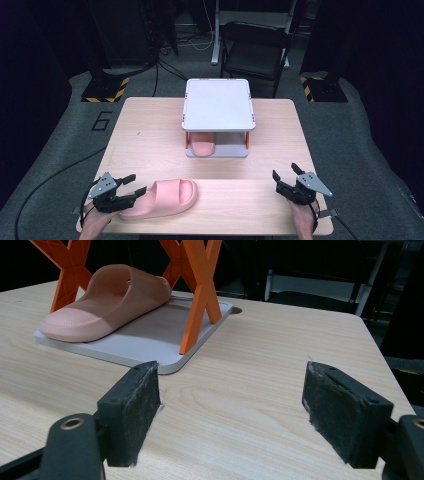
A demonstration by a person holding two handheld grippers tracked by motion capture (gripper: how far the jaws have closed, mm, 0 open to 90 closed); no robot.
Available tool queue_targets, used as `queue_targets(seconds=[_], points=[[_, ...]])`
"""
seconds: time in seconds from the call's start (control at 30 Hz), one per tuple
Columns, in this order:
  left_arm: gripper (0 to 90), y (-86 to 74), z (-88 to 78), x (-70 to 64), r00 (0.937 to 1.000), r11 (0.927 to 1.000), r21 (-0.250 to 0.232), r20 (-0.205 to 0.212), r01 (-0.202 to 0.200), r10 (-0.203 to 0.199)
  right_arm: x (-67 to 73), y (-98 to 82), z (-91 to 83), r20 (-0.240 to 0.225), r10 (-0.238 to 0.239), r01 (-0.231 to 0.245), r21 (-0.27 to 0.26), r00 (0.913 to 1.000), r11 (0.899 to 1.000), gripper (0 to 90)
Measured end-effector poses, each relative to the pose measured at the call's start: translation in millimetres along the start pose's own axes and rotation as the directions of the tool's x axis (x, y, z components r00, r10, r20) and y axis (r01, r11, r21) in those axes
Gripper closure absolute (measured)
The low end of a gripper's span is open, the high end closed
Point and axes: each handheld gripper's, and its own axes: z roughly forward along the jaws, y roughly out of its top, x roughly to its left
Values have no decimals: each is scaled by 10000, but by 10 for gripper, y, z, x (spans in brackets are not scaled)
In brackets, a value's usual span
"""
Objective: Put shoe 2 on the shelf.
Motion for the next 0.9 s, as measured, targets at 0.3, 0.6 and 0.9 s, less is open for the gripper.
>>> queue_targets(seconds=[0.3, 0.6, 0.9], points=[[326, 60, 175, 66, 9967, 9979, 548, 759, -338, 295, -2, -7, 5, -40, 3, -3, -12, 10000, 10000, 225], [404, 125, 450, 50, 9890, 9842, 1549, 1324, -856, 652, -22, -22, -58, 20, -60, 60, -20, 10000, 10000, 229], [677, 206, 572, 18, 9790, 9760, 1913, 1929, -1037, 662, -29, -13, -98, 60, -67, 68, -54, 10000, 10000, 231]])
